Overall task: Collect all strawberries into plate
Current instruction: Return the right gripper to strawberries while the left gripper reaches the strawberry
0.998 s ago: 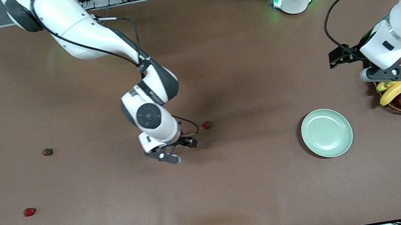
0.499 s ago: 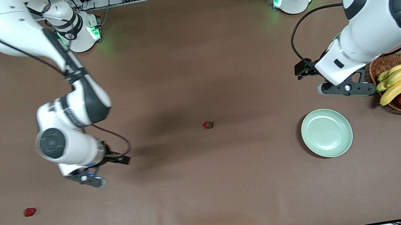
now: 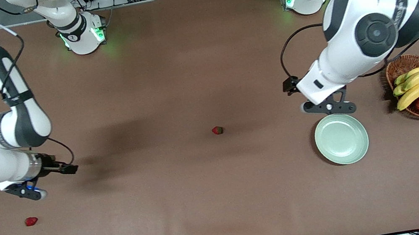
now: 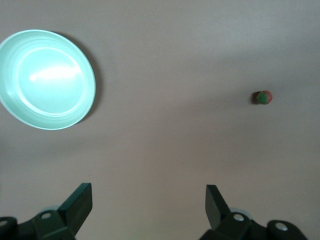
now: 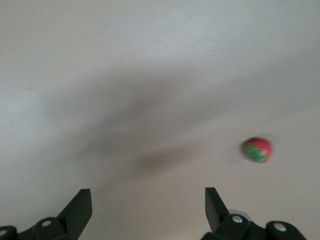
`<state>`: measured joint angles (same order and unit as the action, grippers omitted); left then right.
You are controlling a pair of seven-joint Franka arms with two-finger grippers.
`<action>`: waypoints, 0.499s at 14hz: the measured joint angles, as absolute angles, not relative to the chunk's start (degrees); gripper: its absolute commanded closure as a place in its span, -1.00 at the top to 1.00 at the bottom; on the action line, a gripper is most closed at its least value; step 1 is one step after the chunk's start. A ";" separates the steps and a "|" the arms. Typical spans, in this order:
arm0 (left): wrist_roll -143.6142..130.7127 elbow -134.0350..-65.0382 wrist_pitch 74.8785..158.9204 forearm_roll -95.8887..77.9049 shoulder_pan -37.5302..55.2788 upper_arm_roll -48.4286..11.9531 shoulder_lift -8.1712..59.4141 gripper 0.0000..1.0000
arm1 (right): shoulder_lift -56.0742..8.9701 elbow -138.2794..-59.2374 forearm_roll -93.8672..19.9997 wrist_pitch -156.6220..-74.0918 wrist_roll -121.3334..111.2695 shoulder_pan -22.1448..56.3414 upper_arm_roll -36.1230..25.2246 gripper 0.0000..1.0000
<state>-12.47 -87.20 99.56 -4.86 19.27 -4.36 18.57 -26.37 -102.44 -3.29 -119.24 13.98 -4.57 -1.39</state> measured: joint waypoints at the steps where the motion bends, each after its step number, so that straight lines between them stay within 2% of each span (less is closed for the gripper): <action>1: -14.31 -87.20 100.69 -4.89 20.52 -4.39 19.35 1.00 | -26.36 -103.18 -3.29 -119.64 11.50 -6.61 -1.38 1.00; 3: -17.84 -87.19 103.29 -4.90 23.21 -4.43 21.08 1.00 | -26.31 -105.42 -3.14 -122.03 7.40 -9.55 -1.36 1.00; 7: -22.51 -87.18 109.17 -4.90 27.05 -4.42 25.01 1.00 | -25.74 -113.74 -1.09 -133.36 4.17 -11.25 -1.35 1.00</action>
<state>-22.51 -87.18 109.17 -4.90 27.05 -4.42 25.01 -25.74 -113.74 -1.09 -133.36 4.17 -11.25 -1.35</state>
